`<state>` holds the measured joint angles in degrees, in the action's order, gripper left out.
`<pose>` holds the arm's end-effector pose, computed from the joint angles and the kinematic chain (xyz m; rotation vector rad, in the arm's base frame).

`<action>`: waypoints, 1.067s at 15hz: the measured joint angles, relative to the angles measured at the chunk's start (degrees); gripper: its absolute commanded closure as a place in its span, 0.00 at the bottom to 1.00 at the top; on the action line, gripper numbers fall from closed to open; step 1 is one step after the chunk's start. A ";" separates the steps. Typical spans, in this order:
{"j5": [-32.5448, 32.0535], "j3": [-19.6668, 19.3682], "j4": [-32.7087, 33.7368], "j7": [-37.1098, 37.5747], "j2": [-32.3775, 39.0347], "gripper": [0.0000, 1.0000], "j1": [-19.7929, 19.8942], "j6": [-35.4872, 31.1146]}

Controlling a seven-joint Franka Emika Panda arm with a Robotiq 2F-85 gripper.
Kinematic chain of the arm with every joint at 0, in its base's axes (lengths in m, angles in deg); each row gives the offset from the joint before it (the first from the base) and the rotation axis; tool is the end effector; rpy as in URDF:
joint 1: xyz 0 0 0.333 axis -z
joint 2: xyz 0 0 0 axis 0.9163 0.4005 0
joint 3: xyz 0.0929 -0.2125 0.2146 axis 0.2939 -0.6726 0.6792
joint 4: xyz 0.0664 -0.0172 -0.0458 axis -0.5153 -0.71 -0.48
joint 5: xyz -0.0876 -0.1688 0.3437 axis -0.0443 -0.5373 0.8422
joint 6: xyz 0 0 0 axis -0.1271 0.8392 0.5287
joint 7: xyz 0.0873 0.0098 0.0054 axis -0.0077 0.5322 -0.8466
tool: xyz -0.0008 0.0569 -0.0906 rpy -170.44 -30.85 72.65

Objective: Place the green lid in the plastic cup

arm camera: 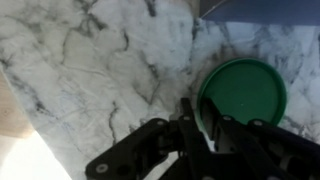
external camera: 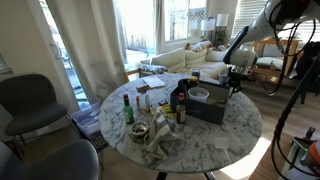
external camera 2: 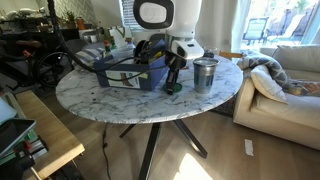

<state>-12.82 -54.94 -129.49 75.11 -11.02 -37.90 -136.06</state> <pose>0.4688 -0.4125 0.1743 -2.4674 1.6212 0.1128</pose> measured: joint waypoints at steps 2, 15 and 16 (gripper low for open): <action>0.12 0.22 0.08 0.00 0.00 1.00 0.00 -0.01; 0.78 2.34 -0.81 -9.65 -12.17 1.00 -0.54 3.27; 1.10 3.10 -0.93 -11.11 -14.36 1.00 -0.75 5.35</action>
<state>-11.72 -51.85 -130.42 64.00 -25.37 -38.65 -130.71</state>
